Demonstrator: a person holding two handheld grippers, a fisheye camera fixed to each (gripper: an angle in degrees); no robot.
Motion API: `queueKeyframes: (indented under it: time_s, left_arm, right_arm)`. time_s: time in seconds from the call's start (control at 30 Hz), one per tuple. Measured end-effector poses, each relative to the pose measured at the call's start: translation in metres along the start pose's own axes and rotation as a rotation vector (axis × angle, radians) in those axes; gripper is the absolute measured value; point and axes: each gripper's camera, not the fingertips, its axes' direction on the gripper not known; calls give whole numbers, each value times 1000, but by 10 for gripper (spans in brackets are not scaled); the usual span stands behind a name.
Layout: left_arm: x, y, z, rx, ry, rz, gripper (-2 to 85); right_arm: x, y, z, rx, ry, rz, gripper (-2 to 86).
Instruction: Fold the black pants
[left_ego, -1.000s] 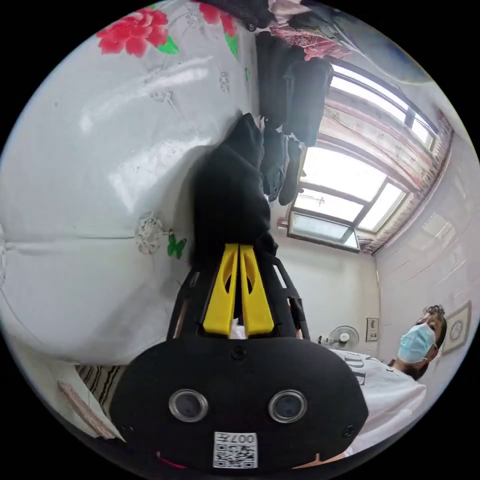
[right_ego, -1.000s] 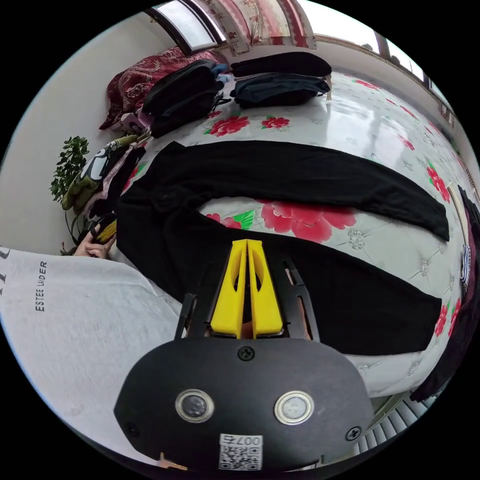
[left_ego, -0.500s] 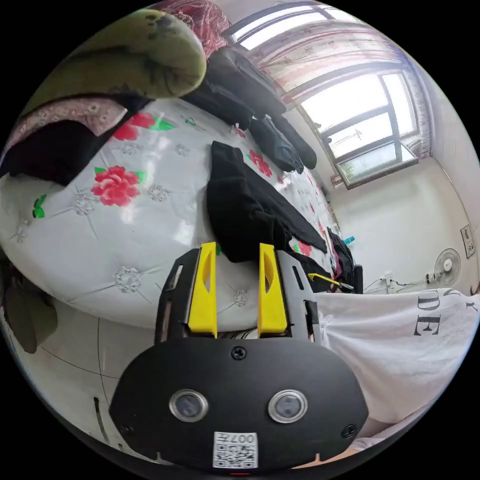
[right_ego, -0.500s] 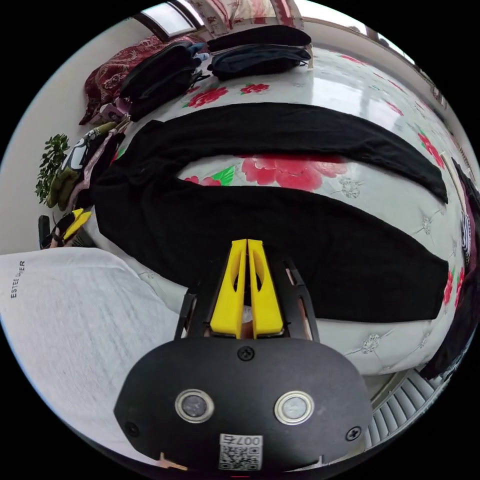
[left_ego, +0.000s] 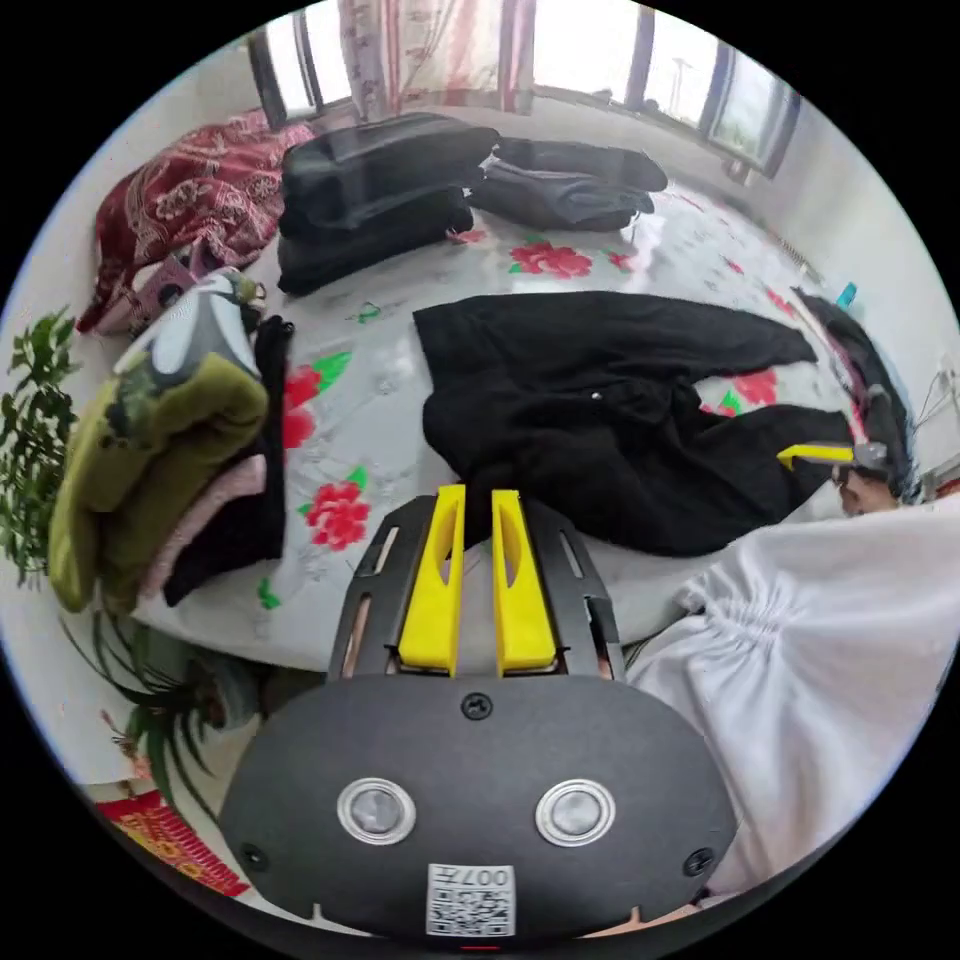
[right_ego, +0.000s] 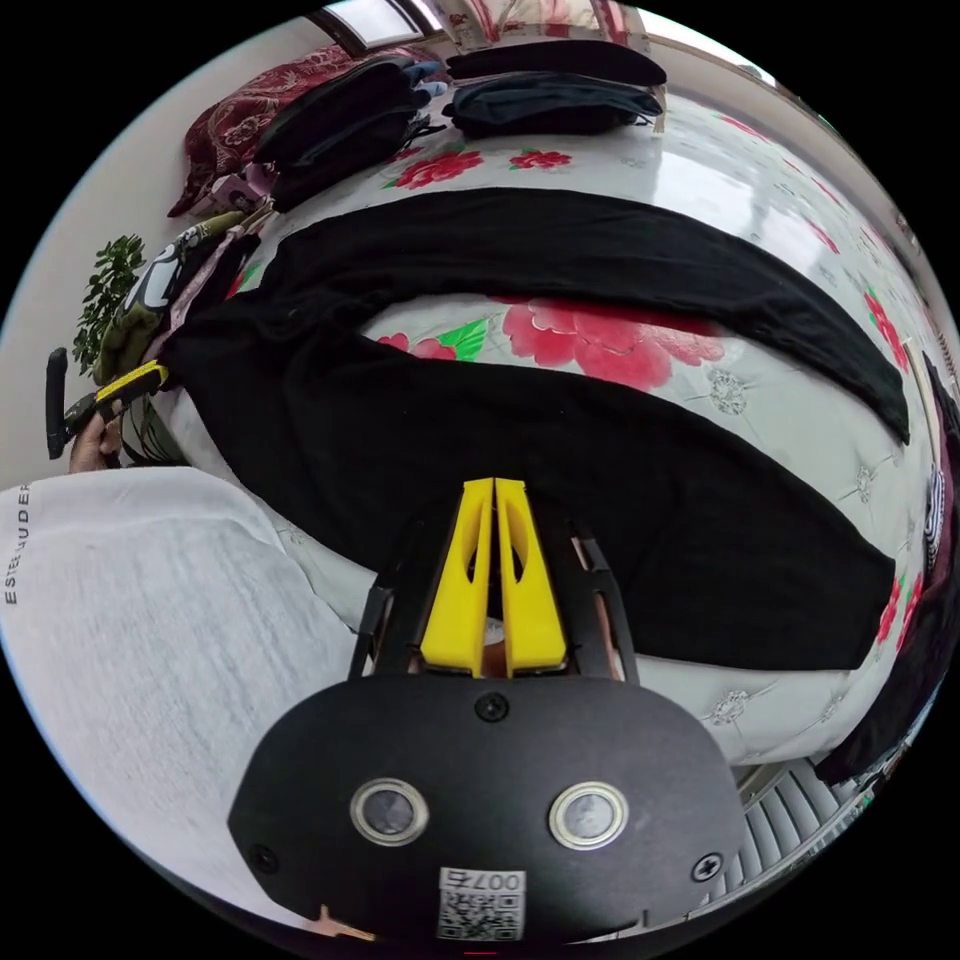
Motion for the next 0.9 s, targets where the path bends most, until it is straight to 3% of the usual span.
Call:
queueKeyframes:
  time_s: [0.07, 0.17, 0.3, 0.43, 0.6, 0.77, 0.9]
  left_arm:
    - [-5, 14, 15, -116, -1, 49, 49]
    - [-22, 40, 70, -243, 119, -123, 82]
    - [-36, 71, 80, -128, 319, -391, 102]
    - [-46, 95, 73, -103, 348, -436, 86]
    - [-32, 78, 63, 31, 456, -332, 65]
    - [10, -7, 72, 97, 447, -118, 67]
    - [54, -97, 89, 109, 448, 90, 70]
  right_arm:
    - [0, 1, -1, 8, -11, -9, -1]
    - [-1, 1, -2, 5, -77, -39, 2]
    - [7, 3, -23, 22, -58, -11, 20]
    - [60, 42, -73, 140, 7, 184, 44]
    - [136, 94, -110, 189, 164, 456, 63]
    - [162, 80, -119, 182, 212, 469, 72]
    - [159, 55, -94, 53, 208, 413, 75]
